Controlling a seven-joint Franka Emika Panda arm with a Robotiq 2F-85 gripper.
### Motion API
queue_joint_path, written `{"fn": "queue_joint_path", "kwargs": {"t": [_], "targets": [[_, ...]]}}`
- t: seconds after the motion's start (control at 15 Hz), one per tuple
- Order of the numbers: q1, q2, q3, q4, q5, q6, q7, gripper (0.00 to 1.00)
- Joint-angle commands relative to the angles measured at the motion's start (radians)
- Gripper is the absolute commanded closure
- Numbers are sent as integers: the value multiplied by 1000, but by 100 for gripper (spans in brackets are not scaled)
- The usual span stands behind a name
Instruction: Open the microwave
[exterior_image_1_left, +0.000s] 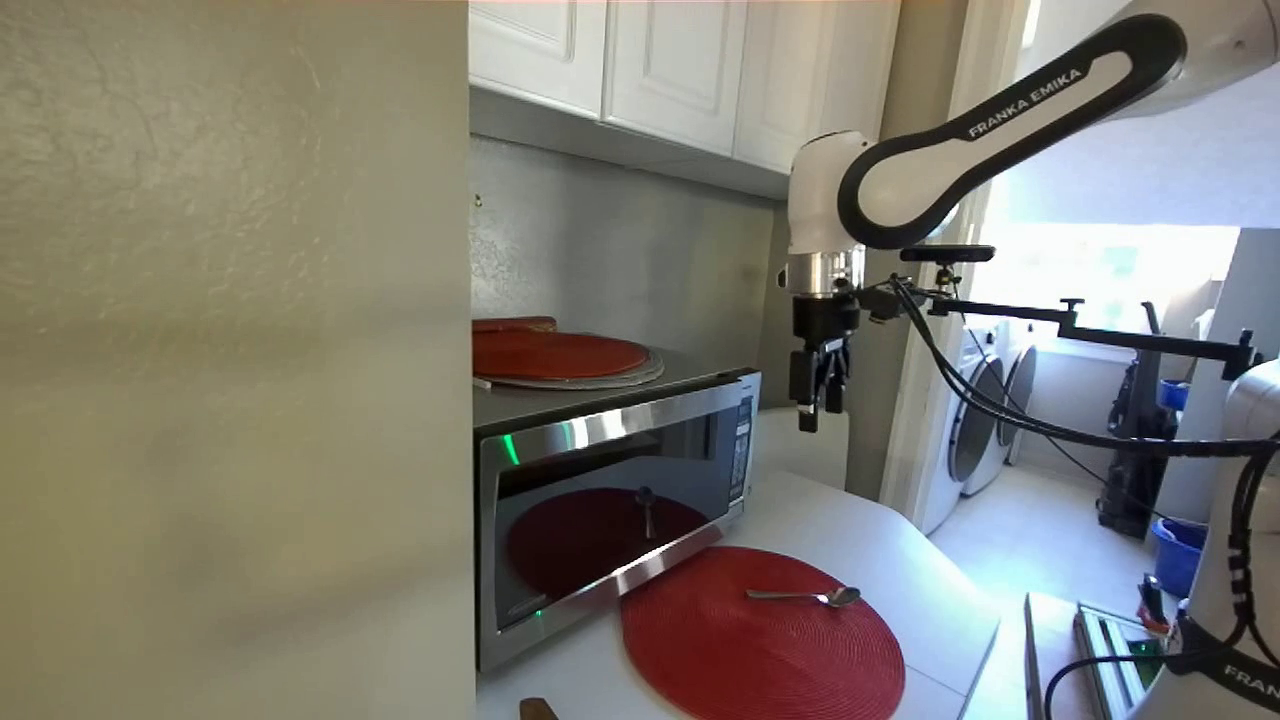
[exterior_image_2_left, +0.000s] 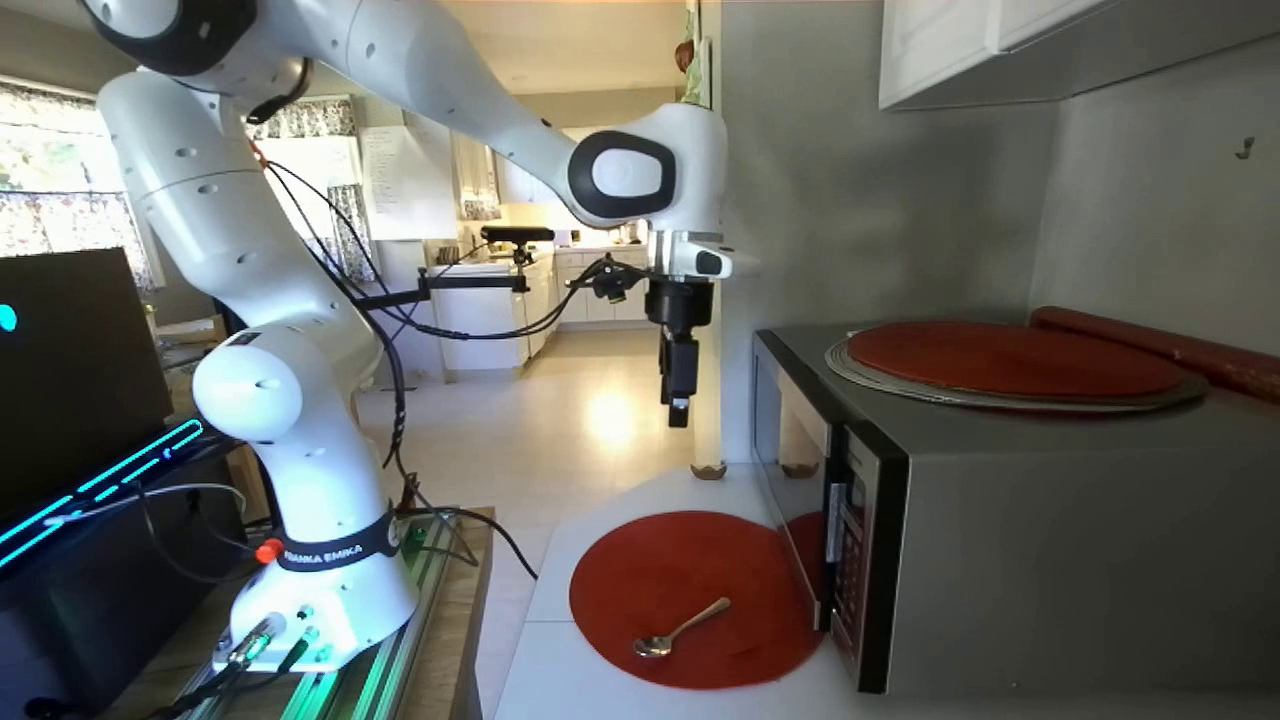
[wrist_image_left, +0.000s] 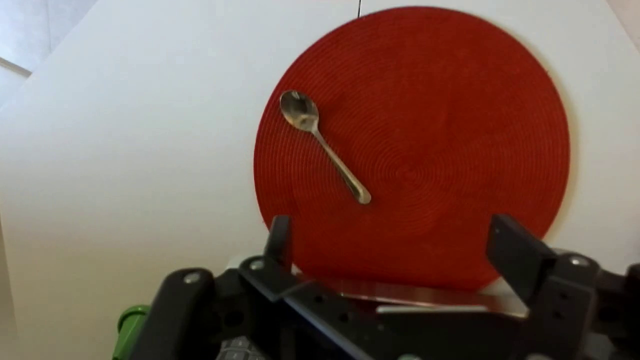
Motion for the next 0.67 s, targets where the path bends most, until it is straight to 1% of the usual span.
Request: {"fn": "queue_joint_path", "kwargs": {"t": [0.0, 0.33, 0.47, 0.53, 0.6], "targets": [[-4, 58, -15, 95, -9, 52, -20, 0], [3, 96, -13, 198, -8, 130, -24, 0], [9, 119, -10, 246, -18, 140, -51, 0], [5, 80, -13, 193, -1, 131, -25, 0], [6, 85, -13, 205, -1, 130, -28, 0]]}}
